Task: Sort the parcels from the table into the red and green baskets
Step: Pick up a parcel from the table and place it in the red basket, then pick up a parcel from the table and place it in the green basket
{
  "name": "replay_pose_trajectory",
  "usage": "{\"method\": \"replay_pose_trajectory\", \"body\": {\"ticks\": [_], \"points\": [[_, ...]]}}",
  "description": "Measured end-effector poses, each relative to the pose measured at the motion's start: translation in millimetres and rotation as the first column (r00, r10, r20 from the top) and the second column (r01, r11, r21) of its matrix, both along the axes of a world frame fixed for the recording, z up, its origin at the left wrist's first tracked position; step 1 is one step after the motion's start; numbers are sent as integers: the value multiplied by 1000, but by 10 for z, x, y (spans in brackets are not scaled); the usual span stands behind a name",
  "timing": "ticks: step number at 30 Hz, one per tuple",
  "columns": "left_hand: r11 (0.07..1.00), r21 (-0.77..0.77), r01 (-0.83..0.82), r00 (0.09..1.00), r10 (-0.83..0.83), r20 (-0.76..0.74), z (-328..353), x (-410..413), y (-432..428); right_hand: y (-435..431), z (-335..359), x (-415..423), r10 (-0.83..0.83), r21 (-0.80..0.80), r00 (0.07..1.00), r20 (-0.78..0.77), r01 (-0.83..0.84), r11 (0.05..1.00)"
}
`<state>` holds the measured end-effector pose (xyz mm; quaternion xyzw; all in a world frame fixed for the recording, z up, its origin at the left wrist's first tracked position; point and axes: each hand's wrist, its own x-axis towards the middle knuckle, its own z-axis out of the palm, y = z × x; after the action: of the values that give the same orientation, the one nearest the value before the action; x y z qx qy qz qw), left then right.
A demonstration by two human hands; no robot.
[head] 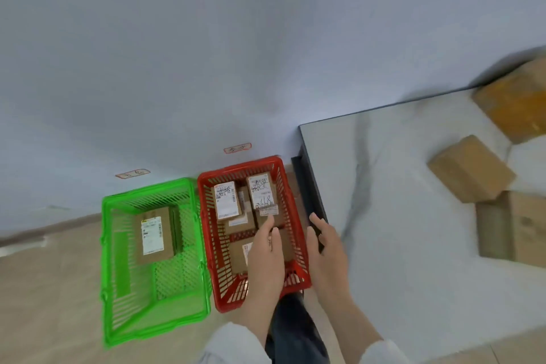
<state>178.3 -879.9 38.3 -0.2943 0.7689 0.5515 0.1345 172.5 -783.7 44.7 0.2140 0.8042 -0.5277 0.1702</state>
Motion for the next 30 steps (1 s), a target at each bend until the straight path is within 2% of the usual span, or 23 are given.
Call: {"method": "replay_pose_trajectory", "body": {"ticks": [3,8,16,25,30], "points": [[994,96,53,999,-53,3,408,296,304,288,389,368,-125,-22,992,1,125,992],[954,176,241,970,-244,-7,1007,757,916,928,907,1025,-333,-50,943,-6,332,942],[897,190,399,917,-391,-79,1551,1025,2237,2339,1457,1533,-605,-179,796,29,600,780],[863,176,474,881,-467,-82,1834,1203,4335,4258,1726,1808,-625,-252,781,15,608,753],[863,178,473,881,-464,-95,1930,1129,5091,4969,1789,1705,-638,-298,770,22,614,731]]}}
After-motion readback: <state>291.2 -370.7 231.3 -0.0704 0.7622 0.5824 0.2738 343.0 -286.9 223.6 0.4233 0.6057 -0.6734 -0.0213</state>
